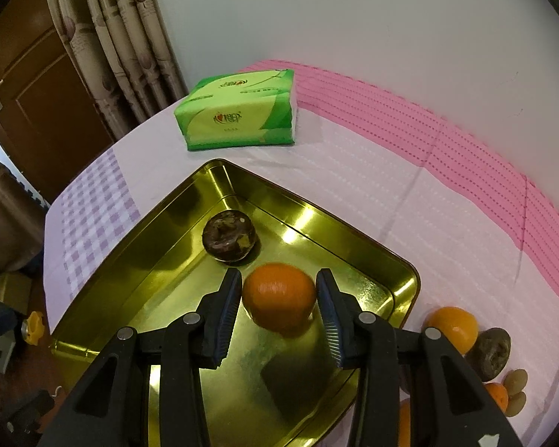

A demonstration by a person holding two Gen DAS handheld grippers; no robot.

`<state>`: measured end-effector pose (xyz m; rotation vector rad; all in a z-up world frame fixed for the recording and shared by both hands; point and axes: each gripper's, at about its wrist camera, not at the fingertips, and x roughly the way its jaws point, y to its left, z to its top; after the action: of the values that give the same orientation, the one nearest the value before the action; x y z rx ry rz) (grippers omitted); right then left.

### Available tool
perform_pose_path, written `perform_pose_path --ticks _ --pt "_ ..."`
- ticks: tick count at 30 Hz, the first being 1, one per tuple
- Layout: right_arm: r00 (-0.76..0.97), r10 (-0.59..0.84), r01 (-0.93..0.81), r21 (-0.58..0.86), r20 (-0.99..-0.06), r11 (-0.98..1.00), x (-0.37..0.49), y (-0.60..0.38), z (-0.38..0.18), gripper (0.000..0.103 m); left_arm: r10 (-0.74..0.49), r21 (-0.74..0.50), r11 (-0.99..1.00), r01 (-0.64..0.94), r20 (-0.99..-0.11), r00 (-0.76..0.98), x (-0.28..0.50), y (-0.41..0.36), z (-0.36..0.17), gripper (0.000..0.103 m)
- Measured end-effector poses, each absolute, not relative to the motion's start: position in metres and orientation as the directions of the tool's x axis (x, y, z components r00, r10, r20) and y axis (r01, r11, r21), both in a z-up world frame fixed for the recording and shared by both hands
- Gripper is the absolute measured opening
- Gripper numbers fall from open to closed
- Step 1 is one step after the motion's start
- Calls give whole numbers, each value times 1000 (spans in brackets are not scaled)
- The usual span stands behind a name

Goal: Organize fruits
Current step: 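Move the held mandarin over the gold tray and open the right tool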

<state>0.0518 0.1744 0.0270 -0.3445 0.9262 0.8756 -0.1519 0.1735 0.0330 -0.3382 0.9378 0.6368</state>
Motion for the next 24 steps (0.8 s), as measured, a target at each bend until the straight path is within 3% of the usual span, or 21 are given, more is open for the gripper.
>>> perform_pose_path --ticks 12,18,24 --pt "320 545 -768 124 -775 628 57 172 40 39 346 -3 770 -638 -838 421 -150 175 31 85" --pt "347 596 -750 168 -724 640 52 149 58 39 346 1 775 -632 -838 423 -150 174 31 86" --pt "400 647 -726 207 -650 656 27 94 76 46 359 19 783 -622 -831 426 -149 168 33 86"
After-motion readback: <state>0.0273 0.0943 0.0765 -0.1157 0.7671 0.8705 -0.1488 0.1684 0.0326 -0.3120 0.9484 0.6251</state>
